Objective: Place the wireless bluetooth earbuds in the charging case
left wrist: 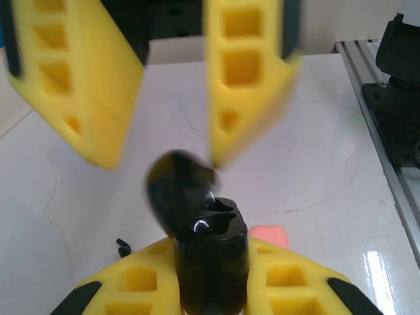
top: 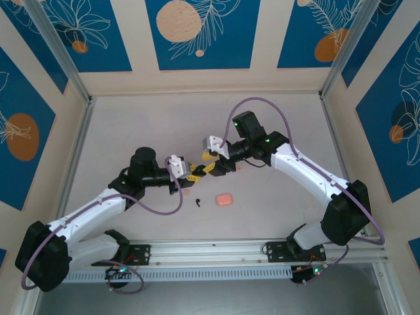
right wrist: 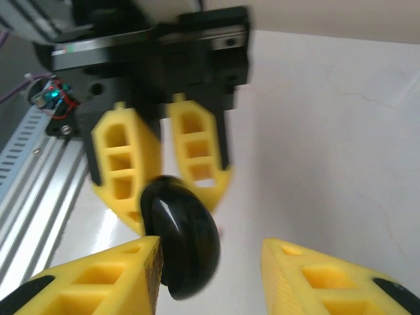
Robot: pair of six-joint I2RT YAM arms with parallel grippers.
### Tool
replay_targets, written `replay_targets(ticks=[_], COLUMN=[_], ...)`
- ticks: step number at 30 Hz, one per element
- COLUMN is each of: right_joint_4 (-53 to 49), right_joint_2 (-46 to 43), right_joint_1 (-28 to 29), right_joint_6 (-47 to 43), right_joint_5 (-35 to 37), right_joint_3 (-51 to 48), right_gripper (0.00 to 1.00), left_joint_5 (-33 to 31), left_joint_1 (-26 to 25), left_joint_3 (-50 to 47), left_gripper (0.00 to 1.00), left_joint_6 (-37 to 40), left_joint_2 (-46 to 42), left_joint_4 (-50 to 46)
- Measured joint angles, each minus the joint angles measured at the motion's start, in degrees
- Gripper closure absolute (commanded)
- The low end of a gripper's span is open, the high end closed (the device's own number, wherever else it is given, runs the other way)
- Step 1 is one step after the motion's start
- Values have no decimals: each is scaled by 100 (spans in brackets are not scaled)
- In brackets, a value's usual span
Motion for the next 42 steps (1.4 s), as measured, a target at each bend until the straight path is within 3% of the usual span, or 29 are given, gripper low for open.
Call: replay_targets(ticks=[7,31,36,42], right_joint_4=[476,970,1241,1027], right_joint_2=[-39,-564,-551,-553], right_joint_1=[-474,-133,-212,-232], right_joint_6=[557,984,1563,2811], right_joint_5=[-87,-192,-68,592], right_joint_3=[-2,-737,-789,-789], right_gripper=[58,53,54,56], left_joint_5=[72,201,81,-111], left_joint_1=[-7,13,81,562], left_joint_3=[-44,-343,-544,-1207], left_gripper=[88,90,90,91], left_joint_6=[-111,-866,-1097,-1926], left_joint_2=[0,258,262,737], left_joint_4=[153,1226,1644,3049])
